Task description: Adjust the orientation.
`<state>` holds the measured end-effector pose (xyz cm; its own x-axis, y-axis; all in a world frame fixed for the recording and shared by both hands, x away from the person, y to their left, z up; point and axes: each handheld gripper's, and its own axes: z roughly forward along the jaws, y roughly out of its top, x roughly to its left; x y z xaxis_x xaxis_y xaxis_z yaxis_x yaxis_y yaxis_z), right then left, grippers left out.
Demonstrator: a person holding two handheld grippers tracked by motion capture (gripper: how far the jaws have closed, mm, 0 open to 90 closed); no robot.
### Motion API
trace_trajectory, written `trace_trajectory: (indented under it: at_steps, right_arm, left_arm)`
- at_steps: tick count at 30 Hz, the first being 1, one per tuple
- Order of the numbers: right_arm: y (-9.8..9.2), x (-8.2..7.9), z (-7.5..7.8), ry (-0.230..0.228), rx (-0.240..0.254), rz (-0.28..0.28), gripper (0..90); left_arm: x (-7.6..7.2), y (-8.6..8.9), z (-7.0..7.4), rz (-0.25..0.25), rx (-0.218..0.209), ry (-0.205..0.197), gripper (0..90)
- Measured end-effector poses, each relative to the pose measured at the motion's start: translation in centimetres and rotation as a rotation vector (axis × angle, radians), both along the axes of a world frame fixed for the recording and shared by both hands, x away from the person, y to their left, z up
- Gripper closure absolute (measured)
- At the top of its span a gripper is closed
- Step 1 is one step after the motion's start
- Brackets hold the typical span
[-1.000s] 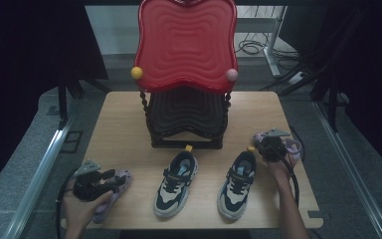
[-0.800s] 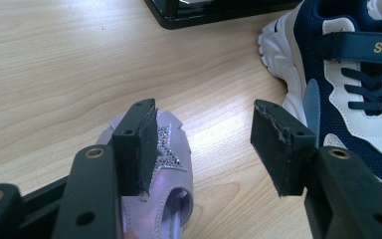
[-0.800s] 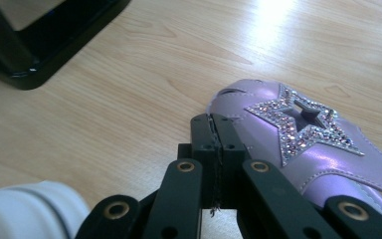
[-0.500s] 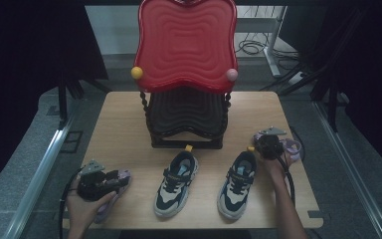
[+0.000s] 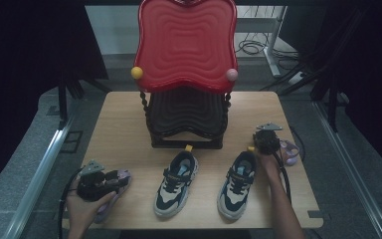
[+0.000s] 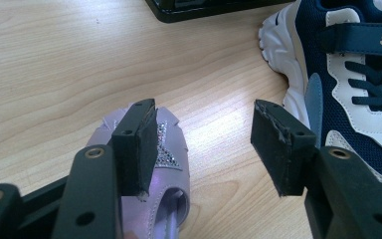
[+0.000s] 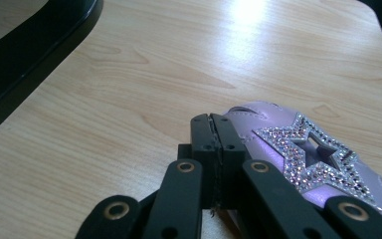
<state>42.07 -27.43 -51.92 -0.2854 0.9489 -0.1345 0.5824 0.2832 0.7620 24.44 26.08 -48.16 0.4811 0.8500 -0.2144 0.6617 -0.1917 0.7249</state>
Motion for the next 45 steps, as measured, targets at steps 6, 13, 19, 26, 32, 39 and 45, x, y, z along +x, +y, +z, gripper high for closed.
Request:
trace_trajectory:
  at_steps: [6,13,19,26,32,39,45]
  right_arm:
    - [0.0,0.1,0.0,-0.014,-0.003,-0.004,89.8]
    - [-0.3,-0.5,0.8,-0.029,0.032,0.004,89.8]
    - [-1.4,-2.2,3.4,-0.083,0.126,0.041,89.7]
    - [-3.8,-4.2,5.1,-0.104,0.222,0.079,87.6]
    - [-5.2,-5.2,5.1,-0.089,0.268,0.111,78.9]
    - [-5.9,-6.5,5.0,-0.092,0.222,0.150,61.7]
    - [-6.7,-7.5,5.1,-0.110,0.233,0.153,55.3]
  left_arm:
    - [0.0,-0.2,-0.1,-0.005,0.004,0.004,44.1]
    - [-0.1,0.0,0.2,0.000,0.001,-0.003,44.0]
    - [-0.3,0.6,0.5,0.013,-0.010,-0.016,44.0]
    - [0.1,1.1,0.7,0.017,-0.037,-0.021,43.7]
    - [0.7,1.3,1.0,0.012,-0.052,-0.028,43.2]
    - [1.2,1.6,1.6,0.014,-0.067,-0.045,43.0]
    - [1.3,2.0,1.7,0.018,-0.074,-0.049,42.9]
